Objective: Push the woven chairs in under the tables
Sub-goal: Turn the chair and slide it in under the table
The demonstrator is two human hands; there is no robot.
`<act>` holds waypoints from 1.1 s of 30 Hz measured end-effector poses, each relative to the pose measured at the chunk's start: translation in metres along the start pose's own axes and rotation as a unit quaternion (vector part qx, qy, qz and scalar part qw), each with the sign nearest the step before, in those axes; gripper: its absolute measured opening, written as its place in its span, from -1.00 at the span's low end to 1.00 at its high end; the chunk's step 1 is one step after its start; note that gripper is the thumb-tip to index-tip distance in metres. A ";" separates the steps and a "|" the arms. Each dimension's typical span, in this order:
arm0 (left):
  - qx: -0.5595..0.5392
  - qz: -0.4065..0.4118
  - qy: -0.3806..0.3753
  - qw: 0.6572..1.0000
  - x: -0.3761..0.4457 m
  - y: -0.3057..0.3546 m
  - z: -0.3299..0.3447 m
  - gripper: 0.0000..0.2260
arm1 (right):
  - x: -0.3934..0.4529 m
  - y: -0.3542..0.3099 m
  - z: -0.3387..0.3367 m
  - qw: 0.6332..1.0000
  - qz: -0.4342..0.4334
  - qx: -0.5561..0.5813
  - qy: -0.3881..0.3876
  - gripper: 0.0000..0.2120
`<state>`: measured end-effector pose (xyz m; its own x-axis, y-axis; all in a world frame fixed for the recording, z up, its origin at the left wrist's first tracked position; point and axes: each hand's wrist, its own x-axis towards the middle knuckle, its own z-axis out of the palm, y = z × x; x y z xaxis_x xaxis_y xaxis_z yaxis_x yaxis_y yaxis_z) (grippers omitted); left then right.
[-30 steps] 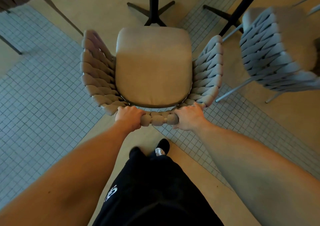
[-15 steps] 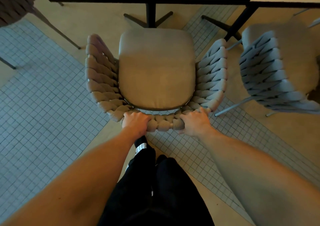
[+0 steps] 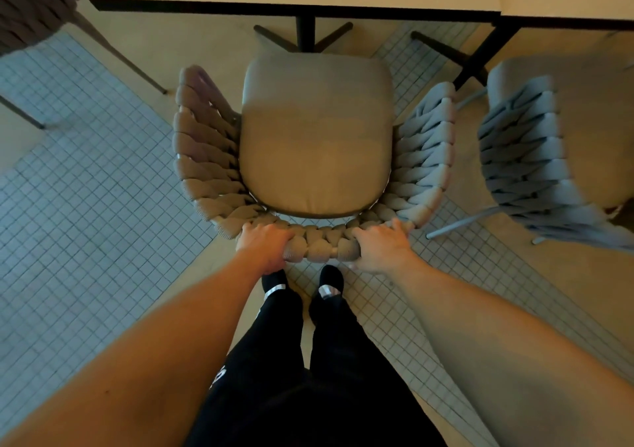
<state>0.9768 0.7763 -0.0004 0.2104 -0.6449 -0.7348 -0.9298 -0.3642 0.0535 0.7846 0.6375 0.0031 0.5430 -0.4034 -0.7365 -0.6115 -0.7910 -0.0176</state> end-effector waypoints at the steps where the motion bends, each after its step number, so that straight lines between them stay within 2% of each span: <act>1: -0.011 0.004 -0.009 1.000 -0.001 -0.002 -0.002 -0.44 | 0.000 0.002 -0.001 1.000 -0.004 0.008 -0.004 -0.45; 4: -0.051 0.003 -0.012 0.999 -0.006 -0.005 -0.008 -0.29 | -0.005 0.005 -0.009 0.999 -0.018 0.025 -0.014 -0.39; 7: -0.088 -0.020 -0.003 0.996 -0.015 -0.004 -0.014 -0.27 | -0.009 0.003 -0.022 0.999 -0.033 0.033 -0.015 -0.32; 14: -0.186 -0.091 0.080 0.975 -0.038 -0.014 -0.020 -0.54 | -0.006 -0.016 -0.050 0.997 -0.078 0.028 -0.005 -0.30; 20: -0.282 -0.167 0.115 0.938 -0.070 -0.034 -0.011 -0.56 | 0.003 -0.048 -0.074 0.991 -0.133 -0.024 0.003 -0.32; 25: -0.316 -0.215 0.105 0.918 -0.096 -0.065 0.006 -0.47 | 0.012 -0.089 -0.097 0.983 -0.176 -0.052 -0.002 -0.26; 33: -0.361 -0.276 0.110 0.884 -0.142 -0.151 0.033 -0.43 | 0.030 -0.196 -0.130 0.969 -0.222 -0.106 0.008 -0.22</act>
<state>1.0773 0.9446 0.0735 0.6989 -0.3220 -0.6386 -0.2492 -0.9466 0.2045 0.9959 0.7207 0.0726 0.7358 -0.0076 -0.6771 -0.1850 -0.9642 -0.1902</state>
